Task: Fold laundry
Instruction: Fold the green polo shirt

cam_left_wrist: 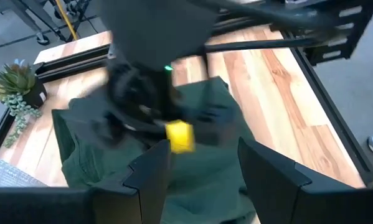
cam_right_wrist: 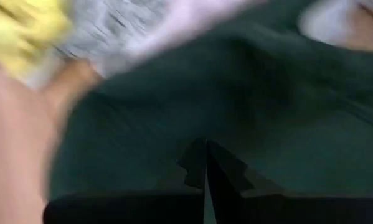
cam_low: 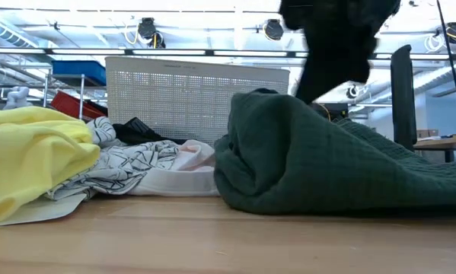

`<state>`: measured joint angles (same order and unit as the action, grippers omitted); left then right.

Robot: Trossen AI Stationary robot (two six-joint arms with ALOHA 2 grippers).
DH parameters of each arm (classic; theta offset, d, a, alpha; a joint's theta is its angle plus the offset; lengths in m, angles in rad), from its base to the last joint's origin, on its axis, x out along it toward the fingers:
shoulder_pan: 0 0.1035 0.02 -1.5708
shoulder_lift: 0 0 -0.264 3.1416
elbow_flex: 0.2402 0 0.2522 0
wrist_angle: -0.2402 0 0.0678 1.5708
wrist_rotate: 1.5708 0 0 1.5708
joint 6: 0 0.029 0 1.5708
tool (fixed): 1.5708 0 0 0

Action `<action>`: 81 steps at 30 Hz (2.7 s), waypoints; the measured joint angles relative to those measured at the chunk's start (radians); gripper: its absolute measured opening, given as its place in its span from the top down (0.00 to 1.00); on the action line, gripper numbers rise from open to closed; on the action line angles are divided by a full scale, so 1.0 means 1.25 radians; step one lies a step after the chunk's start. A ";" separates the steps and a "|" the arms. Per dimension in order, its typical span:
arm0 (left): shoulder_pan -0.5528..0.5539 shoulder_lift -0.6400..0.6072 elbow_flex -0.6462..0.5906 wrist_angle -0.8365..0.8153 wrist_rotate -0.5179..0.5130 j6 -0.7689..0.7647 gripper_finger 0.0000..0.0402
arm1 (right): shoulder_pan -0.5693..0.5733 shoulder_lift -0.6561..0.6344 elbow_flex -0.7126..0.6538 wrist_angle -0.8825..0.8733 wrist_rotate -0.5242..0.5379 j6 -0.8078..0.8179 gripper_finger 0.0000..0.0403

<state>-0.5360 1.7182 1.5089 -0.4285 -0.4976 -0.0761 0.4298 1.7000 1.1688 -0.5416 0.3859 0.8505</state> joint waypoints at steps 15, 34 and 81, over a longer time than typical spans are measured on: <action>-0.011 0.088 -0.070 0.170 0.215 -0.017 0.51 | 0.287 0.004 0.119 -0.396 -0.088 0.121 0.98; 0.028 0.261 -0.068 0.105 0.153 -0.010 0.51 | 0.302 0.122 0.112 -0.463 -0.097 0.128 0.37; 0.017 0.229 -0.069 0.042 0.177 0.065 0.96 | 0.291 0.164 0.112 -0.451 -0.083 0.021 0.48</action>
<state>-0.5141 2.0047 1.4227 -0.3764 -0.2761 0.0057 0.7932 1.9057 1.3087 -1.1052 0.2816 0.8762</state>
